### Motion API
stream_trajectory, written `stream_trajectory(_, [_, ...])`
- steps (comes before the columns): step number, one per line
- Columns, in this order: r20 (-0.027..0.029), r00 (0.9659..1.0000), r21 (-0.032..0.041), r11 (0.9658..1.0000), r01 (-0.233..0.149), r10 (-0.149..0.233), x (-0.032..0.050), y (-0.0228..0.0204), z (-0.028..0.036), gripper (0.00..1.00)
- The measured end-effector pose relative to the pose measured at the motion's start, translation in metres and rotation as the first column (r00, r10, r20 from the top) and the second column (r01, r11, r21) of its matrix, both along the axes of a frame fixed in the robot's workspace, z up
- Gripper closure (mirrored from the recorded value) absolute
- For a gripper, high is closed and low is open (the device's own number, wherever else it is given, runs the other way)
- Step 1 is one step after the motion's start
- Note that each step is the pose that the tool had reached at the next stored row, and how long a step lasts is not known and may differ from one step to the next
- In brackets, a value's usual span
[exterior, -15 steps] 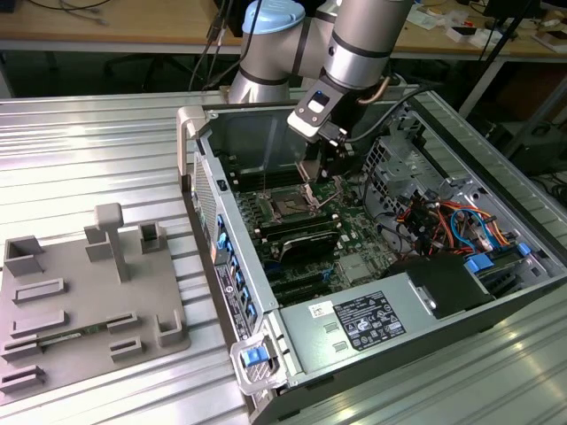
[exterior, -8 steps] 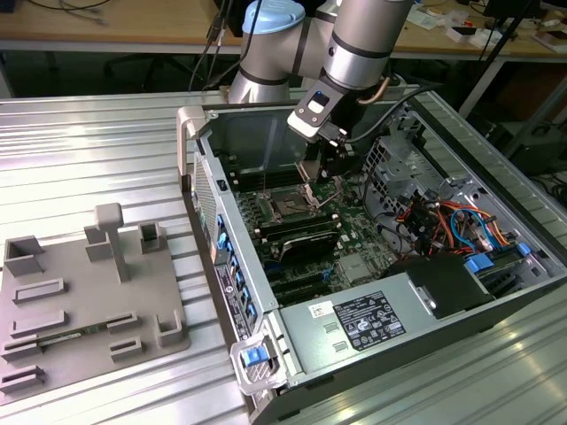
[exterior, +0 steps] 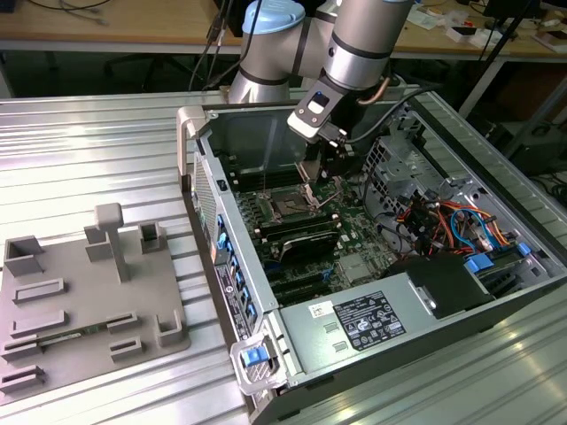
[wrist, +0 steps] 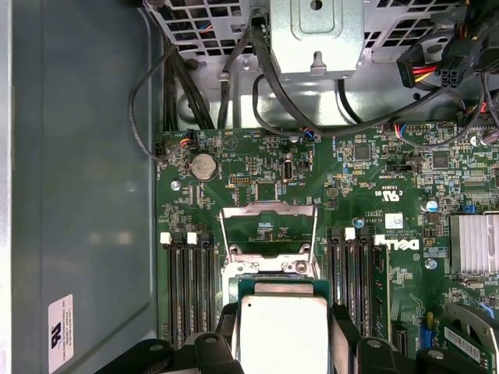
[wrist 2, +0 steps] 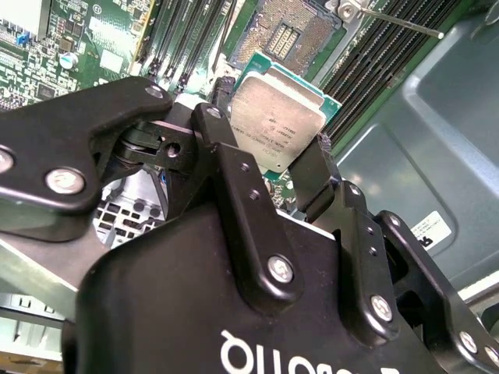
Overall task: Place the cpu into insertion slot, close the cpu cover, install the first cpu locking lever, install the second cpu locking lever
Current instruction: 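Place the cpu into insertion slot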
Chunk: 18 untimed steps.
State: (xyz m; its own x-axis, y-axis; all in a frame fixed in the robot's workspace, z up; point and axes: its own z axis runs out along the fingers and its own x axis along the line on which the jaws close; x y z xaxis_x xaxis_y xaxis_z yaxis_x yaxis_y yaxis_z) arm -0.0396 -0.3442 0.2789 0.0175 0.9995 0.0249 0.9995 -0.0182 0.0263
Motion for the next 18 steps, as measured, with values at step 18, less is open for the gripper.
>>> stream_trajectory(18, [-0.0225, 0.9997, -0.001, 1.0, 0.0, 0.0, -0.0035, -0.0006, -0.033, 0.45])
